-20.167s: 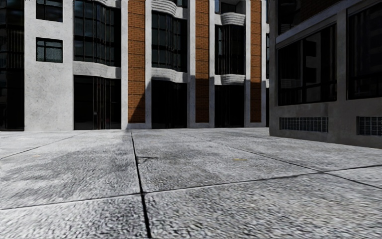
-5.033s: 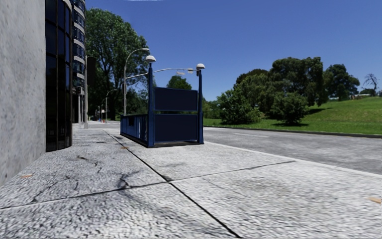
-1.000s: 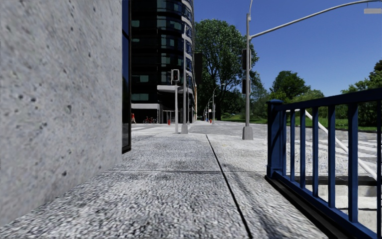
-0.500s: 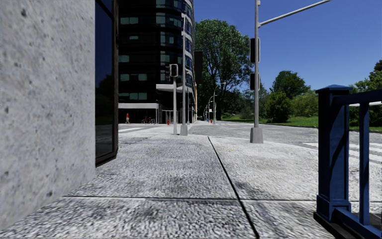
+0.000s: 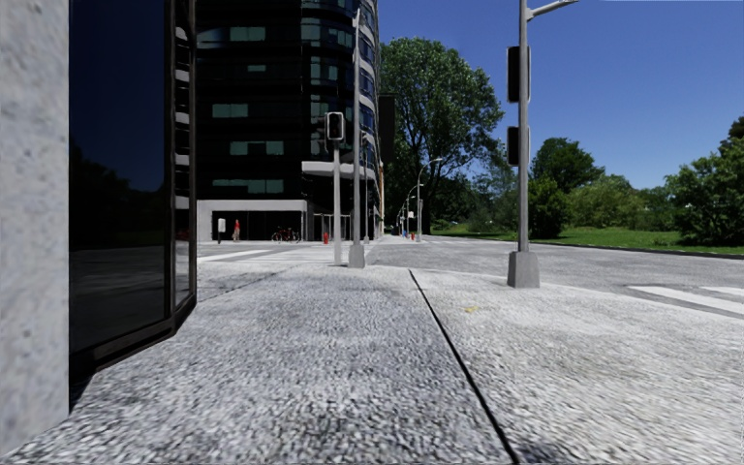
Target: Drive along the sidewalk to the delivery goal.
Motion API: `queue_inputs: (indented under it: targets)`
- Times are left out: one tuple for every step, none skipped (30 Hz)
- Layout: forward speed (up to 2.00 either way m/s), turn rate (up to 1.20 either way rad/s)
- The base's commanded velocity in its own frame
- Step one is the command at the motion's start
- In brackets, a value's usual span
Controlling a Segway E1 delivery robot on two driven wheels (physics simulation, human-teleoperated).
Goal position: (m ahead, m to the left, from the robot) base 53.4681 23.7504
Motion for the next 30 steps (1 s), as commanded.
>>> queue_inputs:
  targets:
    - [2.00,0.10]
    - [2.00,0.12]
    - [2.00,0.12]
    - [2.00,0.15]
    - [2.00,0.23]
    - [2.00,0.27]
    - [2.00,0.27]
    - [2.00,0.28]
    - [2.00,0.28]
    - [2.00,0.28]
    - [2.00,0.28]
    - [2.00,0.28]
    - [2.00,0.28]
    - [2.00,0.28]
    - [2.00,0.28]
    - [2.00,0.28]
    - [2.00,0.28]
    - [2.00,0.28]
    - [2.00,0.28]
    - [2.00,0.28]
    - [2.00,0.28]
    - [2.00,0.28]
    - [2.00,0.29]
    - [2.00,0.31]
    - [2.00,0.31]
    - [2.00,0.31]
    - [2.00,0.31]
    - [2.00,0.31]
    - [2.00,0.31]
    - [2.00,0.31]
